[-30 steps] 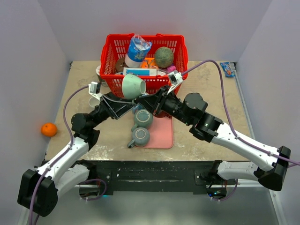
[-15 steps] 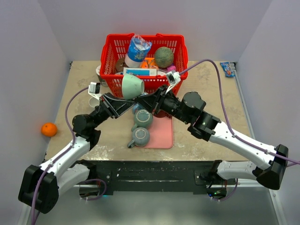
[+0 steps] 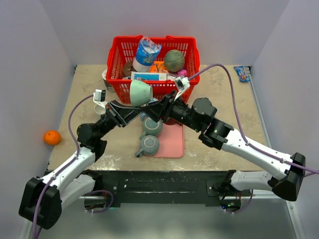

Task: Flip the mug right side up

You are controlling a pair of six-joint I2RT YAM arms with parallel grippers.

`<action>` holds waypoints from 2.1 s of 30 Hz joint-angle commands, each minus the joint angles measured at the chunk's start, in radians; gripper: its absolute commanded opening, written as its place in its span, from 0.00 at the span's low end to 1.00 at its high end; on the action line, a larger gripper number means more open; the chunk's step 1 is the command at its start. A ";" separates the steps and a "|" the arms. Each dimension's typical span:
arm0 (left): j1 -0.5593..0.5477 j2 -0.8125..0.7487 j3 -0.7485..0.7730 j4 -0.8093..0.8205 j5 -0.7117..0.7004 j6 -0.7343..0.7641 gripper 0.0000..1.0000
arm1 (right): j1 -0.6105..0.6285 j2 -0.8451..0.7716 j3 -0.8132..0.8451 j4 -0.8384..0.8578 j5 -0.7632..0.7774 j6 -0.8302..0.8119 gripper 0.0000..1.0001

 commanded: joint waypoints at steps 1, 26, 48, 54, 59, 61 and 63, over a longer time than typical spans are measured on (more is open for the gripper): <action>-0.005 -0.037 0.015 -0.086 -0.060 0.086 0.00 | 0.011 0.001 0.025 0.013 -0.020 -0.017 0.65; -0.005 -0.145 0.295 -1.409 -0.735 0.775 0.00 | -0.012 -0.002 0.129 -0.539 0.467 0.014 0.99; -0.004 0.265 0.247 -1.224 -0.984 0.876 0.00 | -0.031 -0.102 0.062 -0.619 0.533 0.040 0.99; -0.004 0.366 0.258 -1.178 -1.051 0.887 0.00 | -0.031 -0.102 0.073 -0.628 0.516 -0.009 0.99; -0.002 0.424 0.263 -1.154 -1.082 0.896 0.00 | -0.031 -0.099 0.074 -0.630 0.506 -0.014 0.99; -0.002 0.440 0.261 -1.149 -1.097 0.892 0.00 | -0.032 -0.101 0.076 -0.631 0.506 -0.013 0.99; 0.002 0.458 0.259 -1.144 -1.109 0.890 0.00 | -0.032 -0.101 0.074 -0.631 0.510 -0.016 0.99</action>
